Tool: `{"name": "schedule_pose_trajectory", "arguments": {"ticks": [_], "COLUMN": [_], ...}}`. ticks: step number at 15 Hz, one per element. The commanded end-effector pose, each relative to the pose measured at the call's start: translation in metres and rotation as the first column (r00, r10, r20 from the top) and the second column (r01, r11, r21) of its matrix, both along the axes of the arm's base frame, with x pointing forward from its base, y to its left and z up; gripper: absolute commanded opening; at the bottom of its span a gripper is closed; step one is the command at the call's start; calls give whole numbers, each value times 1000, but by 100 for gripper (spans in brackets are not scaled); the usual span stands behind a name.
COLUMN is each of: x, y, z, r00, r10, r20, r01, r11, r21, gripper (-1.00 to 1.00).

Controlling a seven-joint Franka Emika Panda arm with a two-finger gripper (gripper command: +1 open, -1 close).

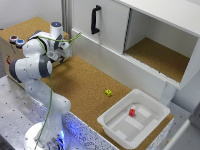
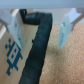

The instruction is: Grasp the handle of the drawer, then close it

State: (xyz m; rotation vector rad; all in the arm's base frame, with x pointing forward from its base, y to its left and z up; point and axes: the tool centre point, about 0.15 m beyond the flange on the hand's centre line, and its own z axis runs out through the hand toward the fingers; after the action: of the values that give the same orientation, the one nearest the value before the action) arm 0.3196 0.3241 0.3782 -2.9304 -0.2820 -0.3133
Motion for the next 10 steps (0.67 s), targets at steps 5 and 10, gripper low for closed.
{"name": "schedule_pose_trajectory", "arguments": {"ticks": [5, 10], "x": [-10, -1], "y": [-51, -111], "z": [64, 63], "r00": [993, 984], "r10": [-102, -167], "r20": [54, 66], "r01": [105, 174], "r11": [993, 978], "r21": [-55, -115], "gripper": [100, 100]}}
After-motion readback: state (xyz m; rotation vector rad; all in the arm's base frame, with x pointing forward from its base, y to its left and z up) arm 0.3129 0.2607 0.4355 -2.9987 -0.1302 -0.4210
